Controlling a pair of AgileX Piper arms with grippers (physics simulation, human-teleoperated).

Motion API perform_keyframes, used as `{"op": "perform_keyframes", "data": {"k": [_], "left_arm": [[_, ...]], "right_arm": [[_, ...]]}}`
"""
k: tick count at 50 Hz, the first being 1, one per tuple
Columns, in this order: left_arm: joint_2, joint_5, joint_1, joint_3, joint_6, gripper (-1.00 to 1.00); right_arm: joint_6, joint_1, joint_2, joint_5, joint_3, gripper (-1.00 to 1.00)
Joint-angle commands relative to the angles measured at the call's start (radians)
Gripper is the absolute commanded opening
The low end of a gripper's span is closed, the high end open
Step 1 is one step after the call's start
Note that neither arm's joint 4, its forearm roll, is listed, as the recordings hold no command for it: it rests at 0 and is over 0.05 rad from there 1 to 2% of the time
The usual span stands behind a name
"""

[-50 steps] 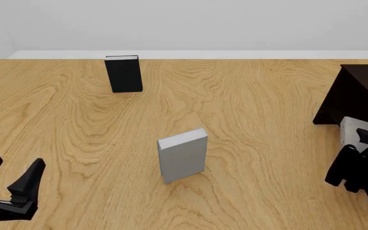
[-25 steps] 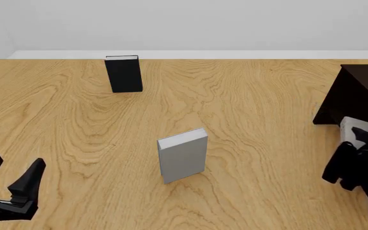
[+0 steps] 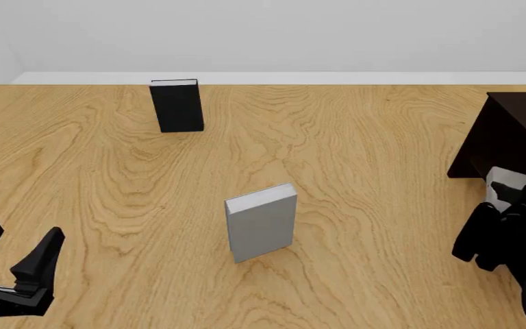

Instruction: Pick up the book on the right and place it on the cabinet shelf.

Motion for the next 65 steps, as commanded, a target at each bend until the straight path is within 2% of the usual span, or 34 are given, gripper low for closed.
{"op": "perform_keyframes", "data": {"k": [1, 13, 28, 44, 46, 53, 65], "left_arm": [[-0.004, 0.006, -0.001, 0.0, 0.003, 1.0], [-0.001, 0.003, -0.004, 0.0, 0.001, 1.0], [0.002, -0.001, -0.004, 0.0, 0.004, 1.0], [0.019, -0.015, -0.009, 0.0, 0.005, 1.0], [0.019, -0.015, -0.011, 0.0, 0.004, 1.0], [0.019, -0.014, -0.009, 0.0, 0.005, 1.0], [0.017, -0.012, -0.009, 0.0, 0.005, 1.0]], "right_arm": [[0.012, 0.017, 0.01, 0.003, -0.004, 1.0], [0.019, 0.033, 0.028, -0.008, -0.003, 1.0], [0.048, 0.069, 0.0, 0.042, -0.022, 1.0], [0.049, 0.064, -0.05, 0.066, -0.031, 1.0], [0.032, 0.061, -0.045, 0.048, -0.027, 1.0], [0.025, 0.05, -0.052, 0.04, -0.021, 1.0], [0.029, 0.031, -0.06, 0.034, 0.002, 1.0]]}}
